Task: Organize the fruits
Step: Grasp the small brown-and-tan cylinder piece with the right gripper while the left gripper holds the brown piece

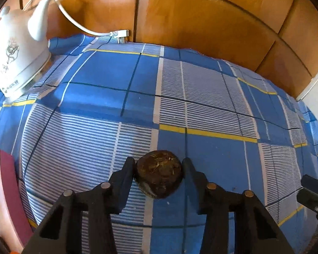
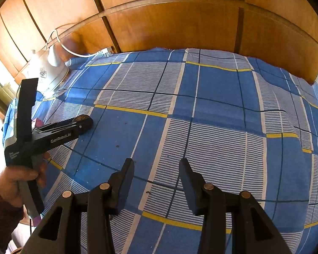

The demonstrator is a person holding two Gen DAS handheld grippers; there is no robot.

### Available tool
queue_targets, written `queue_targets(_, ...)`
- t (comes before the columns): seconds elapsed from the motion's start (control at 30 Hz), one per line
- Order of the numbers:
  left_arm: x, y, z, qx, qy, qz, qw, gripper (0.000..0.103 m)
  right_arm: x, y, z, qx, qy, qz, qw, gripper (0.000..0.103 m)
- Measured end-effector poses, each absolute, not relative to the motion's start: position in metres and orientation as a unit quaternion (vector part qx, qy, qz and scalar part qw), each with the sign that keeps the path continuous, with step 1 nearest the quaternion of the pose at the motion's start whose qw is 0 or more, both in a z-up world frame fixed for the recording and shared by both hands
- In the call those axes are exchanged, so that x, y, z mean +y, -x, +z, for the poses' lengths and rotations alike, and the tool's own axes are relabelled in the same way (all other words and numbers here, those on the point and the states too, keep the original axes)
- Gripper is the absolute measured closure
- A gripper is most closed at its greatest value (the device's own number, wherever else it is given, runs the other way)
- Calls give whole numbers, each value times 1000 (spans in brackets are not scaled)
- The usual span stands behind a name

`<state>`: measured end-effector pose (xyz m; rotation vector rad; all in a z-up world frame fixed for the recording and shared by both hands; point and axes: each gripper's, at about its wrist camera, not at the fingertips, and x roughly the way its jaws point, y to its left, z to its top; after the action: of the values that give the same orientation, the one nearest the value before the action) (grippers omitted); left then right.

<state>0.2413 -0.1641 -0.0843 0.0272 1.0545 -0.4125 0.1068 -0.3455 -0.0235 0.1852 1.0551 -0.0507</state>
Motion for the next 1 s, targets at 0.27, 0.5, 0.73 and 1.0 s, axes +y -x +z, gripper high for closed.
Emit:
queue_targets(0.27, -150, -188, -76, 490, -4, -221, 843, 57, -341, -109, -29, 517, -111, 23, 848, 58)
queue_targets(0.5, -134, -138, -68, 480, -6, -232, 846, 57, -324, -109, -36, 531, -109, 67, 838, 57)
queue_targets(0.73, -127, -106, -61, 474, -6, -244, 846, 57, -312, -111, -50, 562, -109, 108, 813, 53)
queue_targets(1.0, -116, -87, -52, 466, 2, -247, 850, 57, -286, -109, -64, 583, -72, 142, 797, 53)
